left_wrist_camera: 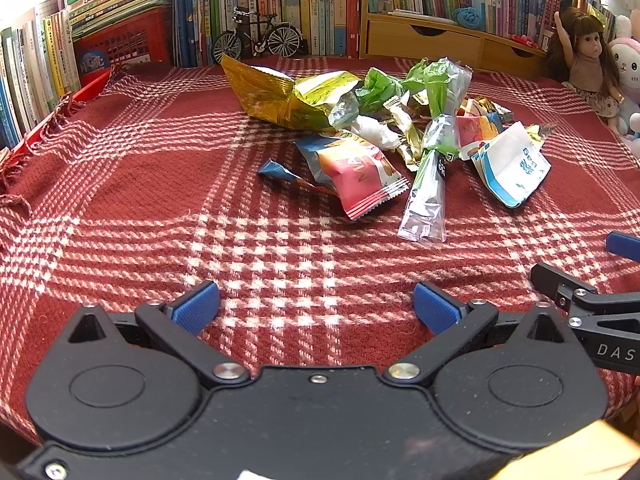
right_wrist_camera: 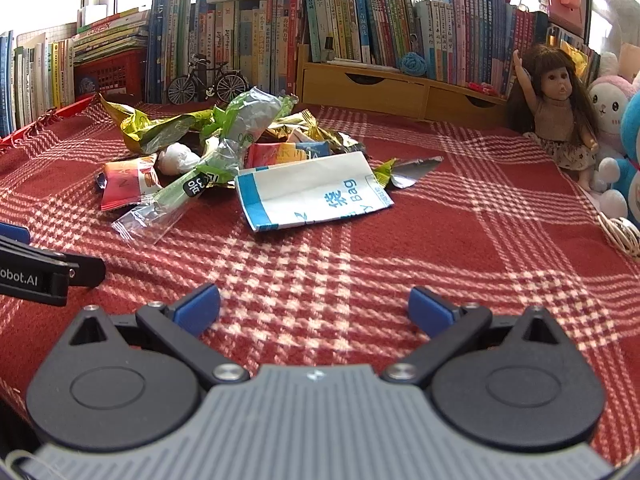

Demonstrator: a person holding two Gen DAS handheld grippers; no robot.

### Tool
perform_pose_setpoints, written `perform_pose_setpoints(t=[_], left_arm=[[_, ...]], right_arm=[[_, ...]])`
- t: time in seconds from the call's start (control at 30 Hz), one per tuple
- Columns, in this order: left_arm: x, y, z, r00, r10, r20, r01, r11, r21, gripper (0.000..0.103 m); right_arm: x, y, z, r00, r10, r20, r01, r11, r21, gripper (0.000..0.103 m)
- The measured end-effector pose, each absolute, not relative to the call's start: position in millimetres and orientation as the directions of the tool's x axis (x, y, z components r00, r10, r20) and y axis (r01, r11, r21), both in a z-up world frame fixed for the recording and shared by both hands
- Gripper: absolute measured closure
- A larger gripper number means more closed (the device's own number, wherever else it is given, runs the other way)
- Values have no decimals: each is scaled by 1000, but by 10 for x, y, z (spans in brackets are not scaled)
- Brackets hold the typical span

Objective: Collect trash
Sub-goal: 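Grasp the clear green wrapper with the left tool while the right tool grasps the white Bag packet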

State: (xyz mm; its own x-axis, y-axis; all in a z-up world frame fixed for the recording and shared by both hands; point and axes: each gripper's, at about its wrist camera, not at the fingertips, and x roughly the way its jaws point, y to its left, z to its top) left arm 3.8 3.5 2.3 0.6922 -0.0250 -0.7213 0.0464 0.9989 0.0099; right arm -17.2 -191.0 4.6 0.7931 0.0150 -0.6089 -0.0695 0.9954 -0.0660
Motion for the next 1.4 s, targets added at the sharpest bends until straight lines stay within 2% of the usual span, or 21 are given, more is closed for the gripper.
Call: perform_pose_setpoints(t=[0.17,0.4,0.53,0.7,0.8,0.83,0.87,0.97,1.17,1.23,1.4], left_arm=[[48,-12,69,706,-36,-707,72,997,21,1],[96,-15,219,743,-100,-661,113,993,-23,2],[150,-15,263,753,-122,-647,130,991,-36,10],[221,-44,258,748,-150,-646,152,987,-53,26],[237,-78,247,743,-164,-649,163,985,-63,37],[237,-87,248,744,-169,-647,166,984,-67,45],[235,-97,249,744,-178,-644,172,982,-73,54],[234,-137,256,743,-199,-638,192,978,-81,61],[205,-270,308,758,-235,-609,249,966,-62,63],[228,-306,314,757,-244,-606,263,963,-59,63],[313,-356,350,754,-280,-594,295,952,-75,64]], right_arm=[[-136,-1863,210,828,43,-559,-134,983,-123,0],[105,-1945,285,821,105,-561,-210,969,-127,0],[305,-2043,244,784,130,-607,-215,974,-68,0],[511,-2164,156,728,166,-665,-168,984,62,0],[574,-2183,130,718,180,-672,-145,984,108,0],[601,-2185,121,715,184,-675,-138,983,122,0],[618,-2187,114,711,189,-678,-133,982,135,2],[700,-2187,91,698,202,-687,-116,979,170,8],[806,-2168,75,693,198,-693,-95,978,185,20],[825,-2166,90,694,209,-689,-98,975,197,27],[850,-2184,131,700,201,-686,-83,976,201,29]])
